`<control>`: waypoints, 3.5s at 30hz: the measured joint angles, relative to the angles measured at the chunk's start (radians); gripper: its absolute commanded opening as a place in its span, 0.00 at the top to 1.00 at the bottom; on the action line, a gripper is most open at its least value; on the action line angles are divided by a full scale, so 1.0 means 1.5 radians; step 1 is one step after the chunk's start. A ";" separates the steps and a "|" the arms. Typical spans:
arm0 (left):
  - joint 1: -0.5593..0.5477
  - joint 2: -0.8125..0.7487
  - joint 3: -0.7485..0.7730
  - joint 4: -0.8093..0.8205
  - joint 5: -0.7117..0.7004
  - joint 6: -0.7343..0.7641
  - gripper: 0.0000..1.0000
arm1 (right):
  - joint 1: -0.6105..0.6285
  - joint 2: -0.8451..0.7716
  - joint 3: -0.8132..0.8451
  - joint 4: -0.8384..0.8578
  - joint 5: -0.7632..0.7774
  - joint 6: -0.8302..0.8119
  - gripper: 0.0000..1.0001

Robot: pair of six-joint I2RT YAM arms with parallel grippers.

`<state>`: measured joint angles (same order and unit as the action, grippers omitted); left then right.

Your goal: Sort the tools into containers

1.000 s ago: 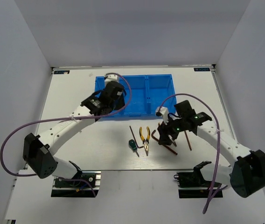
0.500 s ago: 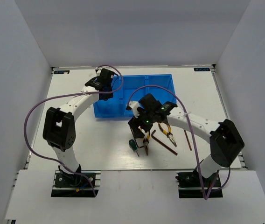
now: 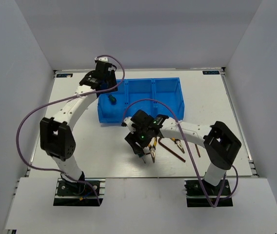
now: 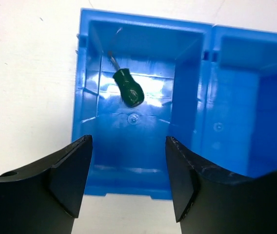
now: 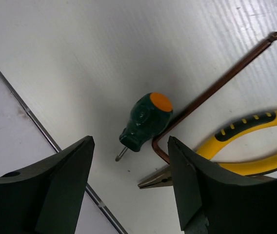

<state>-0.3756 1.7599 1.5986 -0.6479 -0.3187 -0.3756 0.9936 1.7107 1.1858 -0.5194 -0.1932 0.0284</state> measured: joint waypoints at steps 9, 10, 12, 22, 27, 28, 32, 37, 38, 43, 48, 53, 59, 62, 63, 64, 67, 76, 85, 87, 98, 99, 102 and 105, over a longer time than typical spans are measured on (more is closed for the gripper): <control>0.000 -0.300 -0.146 -0.027 0.017 0.011 0.28 | 0.055 0.046 0.001 0.017 0.105 0.036 0.40; -0.002 -0.330 -0.164 -0.034 0.017 0.010 0.28 | 0.057 0.053 0.001 0.017 0.117 0.038 0.42; -0.004 -0.376 -0.203 -0.042 0.018 0.006 0.30 | 0.060 0.070 0.001 0.017 0.137 0.042 0.45; -0.008 -0.511 -0.373 -0.093 0.067 -0.044 0.45 | 0.070 0.097 0.024 0.006 0.180 0.041 0.96; -0.008 -0.572 -0.430 -0.090 0.114 -0.053 0.45 | 0.070 0.095 0.092 -0.040 0.152 0.003 0.96; -0.008 -0.582 -0.441 -0.091 0.121 -0.054 0.45 | 0.070 0.094 0.111 -0.041 0.144 -0.006 0.94; -0.008 -0.601 -0.466 -0.096 0.142 -0.057 0.45 | 0.065 0.085 0.176 -0.045 0.123 -0.032 1.00; -0.008 -0.620 -0.468 -0.097 0.155 -0.059 0.50 | 0.051 0.092 0.220 -0.062 0.123 -0.055 1.00; -0.008 -0.624 -0.468 -0.097 0.157 -0.060 0.60 | 0.046 0.099 0.243 -0.066 0.130 -0.063 1.00; -0.008 -0.665 -0.484 -0.093 0.184 -0.063 0.78 | 0.012 0.199 0.487 -0.062 0.161 -0.115 1.00; -0.008 -0.692 -0.522 -0.086 0.234 -0.062 0.70 | -0.034 0.289 0.633 0.047 0.174 -0.142 1.00; -0.008 -0.682 -0.550 -0.083 0.276 -0.063 0.54 | -0.071 0.388 0.690 0.106 0.196 -0.158 1.00; -0.009 -0.656 -0.559 -0.061 0.312 -0.064 0.49 | -0.099 0.449 0.635 0.142 0.210 -0.165 0.92; -0.013 -0.628 -0.559 -0.045 0.322 -0.063 0.48 | -0.109 0.462 0.633 0.160 0.200 -0.164 0.48; -0.013 -0.614 -0.559 -0.041 0.325 -0.063 0.48 | -0.112 0.462 0.633 0.161 0.196 -0.163 0.41; -0.015 -0.598 -0.559 -0.037 0.326 -0.062 0.48 | -0.113 0.462 0.633 0.165 0.190 -0.158 0.37; -0.025 -0.541 -0.559 -0.028 0.328 -0.058 0.48 | -0.120 0.461 0.634 0.169 0.164 -0.146 0.33; -0.112 -0.404 -0.540 0.024 0.321 -0.058 0.50 | -0.158 0.262 0.513 0.094 0.095 -0.047 1.00; -0.220 -0.288 -0.529 0.082 0.240 -0.159 0.43 | -0.238 -0.104 0.137 -0.036 0.074 -0.055 0.57; -0.238 -0.271 -0.522 0.087 0.215 -0.187 0.40 | -0.233 -0.117 0.048 -0.063 0.072 -0.061 0.59; -0.312 -0.147 -0.388 0.086 0.115 -0.254 0.33 | -0.227 -0.038 -0.017 -0.077 0.069 -0.024 0.63; -0.317 -0.143 -0.388 0.082 0.110 -0.259 0.33 | -0.227 -0.033 -0.017 -0.071 0.069 -0.020 0.61; -0.327 -0.136 -0.388 0.075 0.096 -0.275 0.32 | -0.224 -0.016 -0.017 -0.055 0.065 -0.003 0.61; -0.330 -0.136 -0.389 0.068 0.081 -0.292 0.32 | -0.218 -0.004 -0.024 -0.037 0.061 0.016 0.60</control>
<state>-0.8711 1.5566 1.0145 -0.5453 -0.1974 -0.8139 0.6659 1.7054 1.1492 -0.5751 -0.1017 0.0528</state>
